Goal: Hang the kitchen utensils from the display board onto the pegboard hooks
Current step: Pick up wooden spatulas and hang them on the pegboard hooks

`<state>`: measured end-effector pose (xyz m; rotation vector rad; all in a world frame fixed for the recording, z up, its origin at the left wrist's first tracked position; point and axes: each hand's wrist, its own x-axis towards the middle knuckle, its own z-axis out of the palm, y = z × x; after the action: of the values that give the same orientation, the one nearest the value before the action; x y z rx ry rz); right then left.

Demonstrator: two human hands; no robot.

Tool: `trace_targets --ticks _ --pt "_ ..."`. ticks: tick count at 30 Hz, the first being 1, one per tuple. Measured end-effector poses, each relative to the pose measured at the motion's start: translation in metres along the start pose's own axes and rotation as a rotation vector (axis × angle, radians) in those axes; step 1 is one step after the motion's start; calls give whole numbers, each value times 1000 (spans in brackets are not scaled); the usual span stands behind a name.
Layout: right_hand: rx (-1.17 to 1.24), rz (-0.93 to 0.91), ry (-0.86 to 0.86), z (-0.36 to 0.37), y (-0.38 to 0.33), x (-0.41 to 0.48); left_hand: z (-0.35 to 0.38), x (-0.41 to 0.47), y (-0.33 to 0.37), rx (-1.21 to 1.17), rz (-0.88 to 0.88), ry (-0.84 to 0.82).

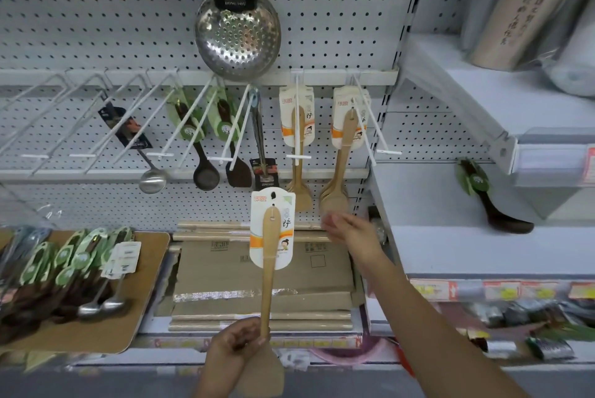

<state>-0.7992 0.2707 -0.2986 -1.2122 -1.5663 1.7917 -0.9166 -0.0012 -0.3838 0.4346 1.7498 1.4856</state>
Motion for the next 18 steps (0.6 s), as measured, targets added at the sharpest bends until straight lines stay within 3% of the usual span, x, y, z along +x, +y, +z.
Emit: trace_targets --ticks 2,5,18 --pt "151 -9 -100 15 -13 -21 4 1 -4 52 1 -24" --pt "193 -42 -153 35 -22 -50 13 1 -4 110 18 -93" --pt "187 -157 -21 37 -39 -82 24 5 18 142 82 -260"
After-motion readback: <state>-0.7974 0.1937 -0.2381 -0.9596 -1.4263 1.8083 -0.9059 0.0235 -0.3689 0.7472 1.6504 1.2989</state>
